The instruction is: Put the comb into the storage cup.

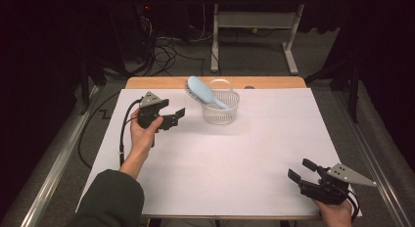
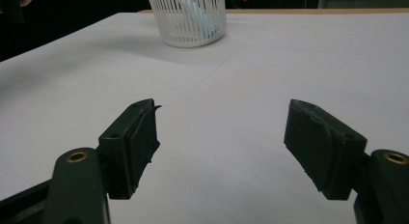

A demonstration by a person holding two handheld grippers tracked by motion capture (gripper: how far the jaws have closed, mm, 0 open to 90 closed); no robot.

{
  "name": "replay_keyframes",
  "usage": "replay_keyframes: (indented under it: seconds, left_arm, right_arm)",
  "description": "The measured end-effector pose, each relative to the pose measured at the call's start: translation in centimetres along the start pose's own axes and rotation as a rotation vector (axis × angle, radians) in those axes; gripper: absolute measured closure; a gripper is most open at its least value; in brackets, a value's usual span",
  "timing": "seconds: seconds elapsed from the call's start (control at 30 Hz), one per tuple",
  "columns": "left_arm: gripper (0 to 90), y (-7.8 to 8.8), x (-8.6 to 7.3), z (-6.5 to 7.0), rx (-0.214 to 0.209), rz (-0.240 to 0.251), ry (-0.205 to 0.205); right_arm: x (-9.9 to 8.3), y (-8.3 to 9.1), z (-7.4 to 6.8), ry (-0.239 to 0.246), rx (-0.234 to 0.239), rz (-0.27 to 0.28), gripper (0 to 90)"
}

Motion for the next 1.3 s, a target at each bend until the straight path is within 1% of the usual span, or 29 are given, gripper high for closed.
replay_keyframes:
  seconds: [0.27, 0.47, 0.83, 1.3]
  left_arm:
    - [25.7, 0.6, -0.1, 0.1, 0.002, 0.007, -0.008]
    - [25.7, 1.2, 0.0, 0.3, 0.003, 0.011, -0.023]
    - [25.6, 1.7, -0.1, 0.4, -0.001, 0.013, -0.031]
    - [25.7, 2.5, -0.7, 0.2, 0.004, 0.016, -0.025]
  right_arm:
    - [0.0, 0.0, 0.0, 0.002, 0.002, 0.000, 28.4]
    - [0.0, 0.1, -0.1, 0.002, 0.001, -0.002, 28.4]
    - [0.0, 0.0, -0.1, 0.000, 0.001, -0.005, 28.3]
    - [-0.1, -0.1, -0.1, -0.001, 0.001, -0.008, 28.3]
Point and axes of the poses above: each handheld gripper's, and its own axes: y roughly backward along the jaws, x roughly out of its top, z roughly to its right, the point moved 8 cm from there along -y, roughly forward along the jaws, and after that the axes turned 4 degrees about -y, right-handed, at the moved point
